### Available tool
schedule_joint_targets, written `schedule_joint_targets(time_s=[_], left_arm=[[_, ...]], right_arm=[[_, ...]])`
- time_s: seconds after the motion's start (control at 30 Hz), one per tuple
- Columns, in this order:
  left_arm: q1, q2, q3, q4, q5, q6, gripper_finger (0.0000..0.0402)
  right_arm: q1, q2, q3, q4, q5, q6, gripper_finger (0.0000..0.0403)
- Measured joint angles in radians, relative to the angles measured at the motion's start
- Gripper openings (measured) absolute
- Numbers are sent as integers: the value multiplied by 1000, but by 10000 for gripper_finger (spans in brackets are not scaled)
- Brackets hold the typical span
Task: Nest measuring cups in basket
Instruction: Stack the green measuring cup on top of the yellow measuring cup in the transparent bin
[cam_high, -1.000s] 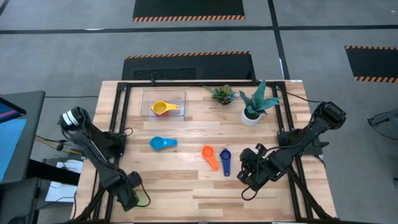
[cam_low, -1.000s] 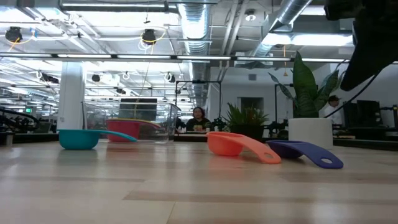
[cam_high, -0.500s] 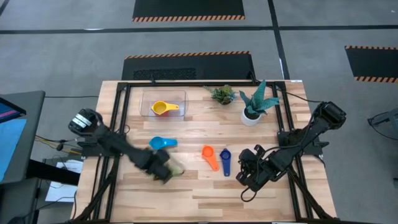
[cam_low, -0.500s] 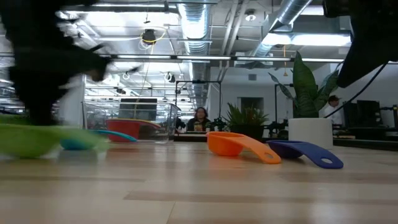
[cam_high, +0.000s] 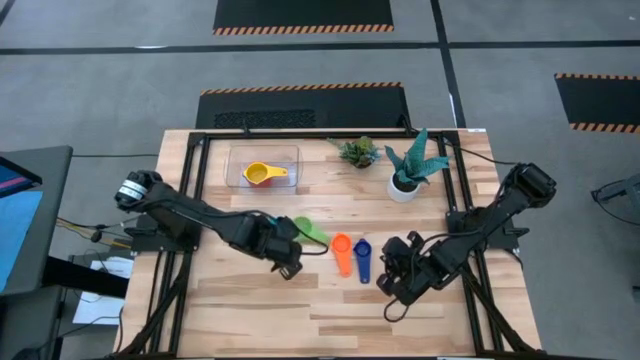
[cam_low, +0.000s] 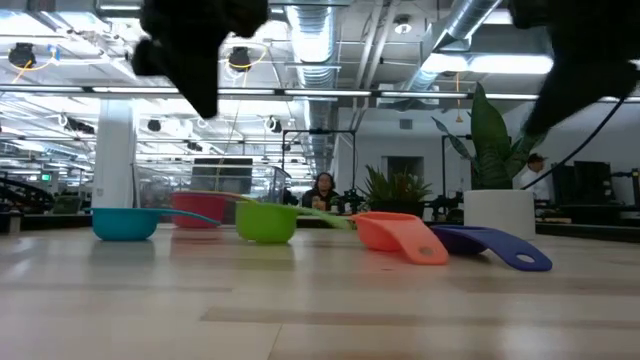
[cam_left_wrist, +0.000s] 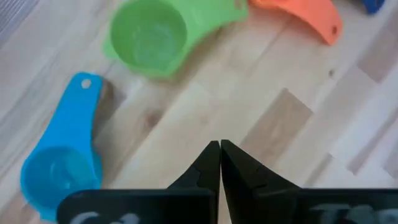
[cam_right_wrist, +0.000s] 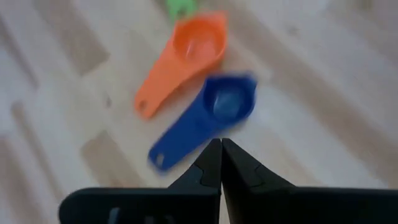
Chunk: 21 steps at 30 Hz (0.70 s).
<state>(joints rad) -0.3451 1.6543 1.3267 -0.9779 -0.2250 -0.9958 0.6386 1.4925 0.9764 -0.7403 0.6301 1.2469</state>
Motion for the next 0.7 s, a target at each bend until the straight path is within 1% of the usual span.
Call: schedule_joint_targets(time_s=[0.07, 0.13, 0.2, 0.23, 0.27, 0.33, 0.4, 0.43, 0.5, 0.53, 0.57, 0.63, 0.7], left_arm=[[-23, 0, 22, -30, 3, -23, 0], [-42, 0, 25, -58, 4, -65, 0], [-60, 0, 25, -99, 4, -104, 0], [-69, 0, 25, -125, 0, -121, 0], [-78, 0, 25, -163, -8, -144, 0], [-95, 0, 25, -264, -40, -202, 0], [-116, -10, 25, -387, -76, -265, 0], [-126, -20, 25, -458, -96, -297, 0], [-150, -46, 25, -585, -147, -362, 0], [-163, -60, 23, -608, -179, -388, 0], [-174, -86, 10, -587, -221, -383, 0], [-200, -162, -37, -548, -318, -340, 0], [-213, -234, -83, -537, -399, -334, 0]], right_arm=[[-35, 0, 0, 26, 66, -8, 26], [-82, 0, 0, 91, 119, -61, 25], [-142, 0, 0, 204, 121, -186, 23], [-174, 0, 0, 279, 101, -278, 23], [-206, 0, 0, 364, 63, -393, 23], [-273, 0, 0, 521, -46, -636, 23], [-341, 0, 0, 642, -135, -806, 23], [-375, 0, 0, 690, -154, -846, 22], [-447, 0, 0, 768, -160, -860, 20], [-485, 0, 4, 802, -172, -860, 19], [-521, 0, 14, 826, -206, -863, 18], [-590, 4, 46, 865, -320, -864, 17], [-638, 39, 88, 897, -433, -864, 17]])
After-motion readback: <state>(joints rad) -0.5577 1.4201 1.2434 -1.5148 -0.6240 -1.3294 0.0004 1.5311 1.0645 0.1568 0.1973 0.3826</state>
